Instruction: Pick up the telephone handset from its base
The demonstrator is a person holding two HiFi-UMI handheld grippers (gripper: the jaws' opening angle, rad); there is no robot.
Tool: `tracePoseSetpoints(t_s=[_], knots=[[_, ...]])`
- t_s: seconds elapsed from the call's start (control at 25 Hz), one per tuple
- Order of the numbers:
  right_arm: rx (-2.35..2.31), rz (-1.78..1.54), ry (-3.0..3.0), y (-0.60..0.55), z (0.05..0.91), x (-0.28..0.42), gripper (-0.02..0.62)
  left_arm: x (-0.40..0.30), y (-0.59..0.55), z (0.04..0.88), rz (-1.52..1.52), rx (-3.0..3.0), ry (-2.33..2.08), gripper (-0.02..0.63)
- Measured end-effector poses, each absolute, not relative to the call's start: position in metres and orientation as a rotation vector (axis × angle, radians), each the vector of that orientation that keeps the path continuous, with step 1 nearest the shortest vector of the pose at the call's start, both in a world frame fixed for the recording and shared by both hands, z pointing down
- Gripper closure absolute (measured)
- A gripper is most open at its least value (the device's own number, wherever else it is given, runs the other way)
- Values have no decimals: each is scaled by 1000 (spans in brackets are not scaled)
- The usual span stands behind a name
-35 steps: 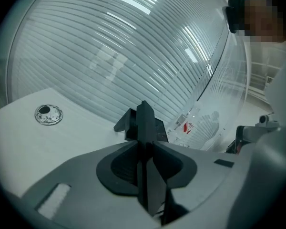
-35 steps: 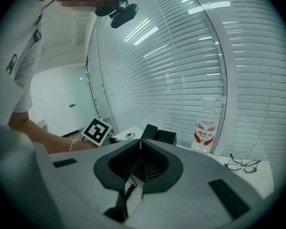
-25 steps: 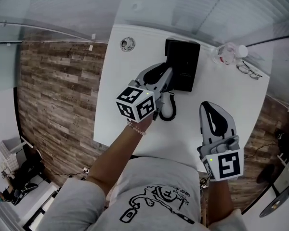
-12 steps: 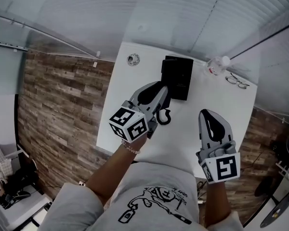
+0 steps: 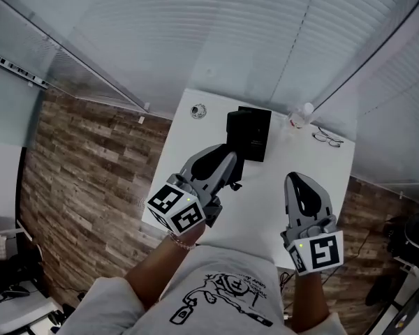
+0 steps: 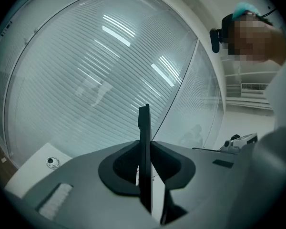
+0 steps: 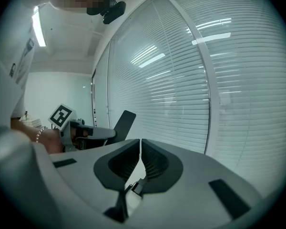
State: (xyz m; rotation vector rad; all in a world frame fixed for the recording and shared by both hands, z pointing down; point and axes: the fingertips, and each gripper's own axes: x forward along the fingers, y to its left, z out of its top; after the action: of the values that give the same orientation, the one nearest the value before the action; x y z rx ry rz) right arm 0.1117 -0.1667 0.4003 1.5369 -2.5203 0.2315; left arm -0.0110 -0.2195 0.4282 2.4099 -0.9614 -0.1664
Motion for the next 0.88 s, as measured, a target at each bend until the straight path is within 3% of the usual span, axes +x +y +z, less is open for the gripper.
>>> tracePoseSetpoints(t_s=[0.88], knots=[[1592, 48, -2558, -121, 285, 111, 584, -30, -150, 295, -358, 2571, -922, 543]])
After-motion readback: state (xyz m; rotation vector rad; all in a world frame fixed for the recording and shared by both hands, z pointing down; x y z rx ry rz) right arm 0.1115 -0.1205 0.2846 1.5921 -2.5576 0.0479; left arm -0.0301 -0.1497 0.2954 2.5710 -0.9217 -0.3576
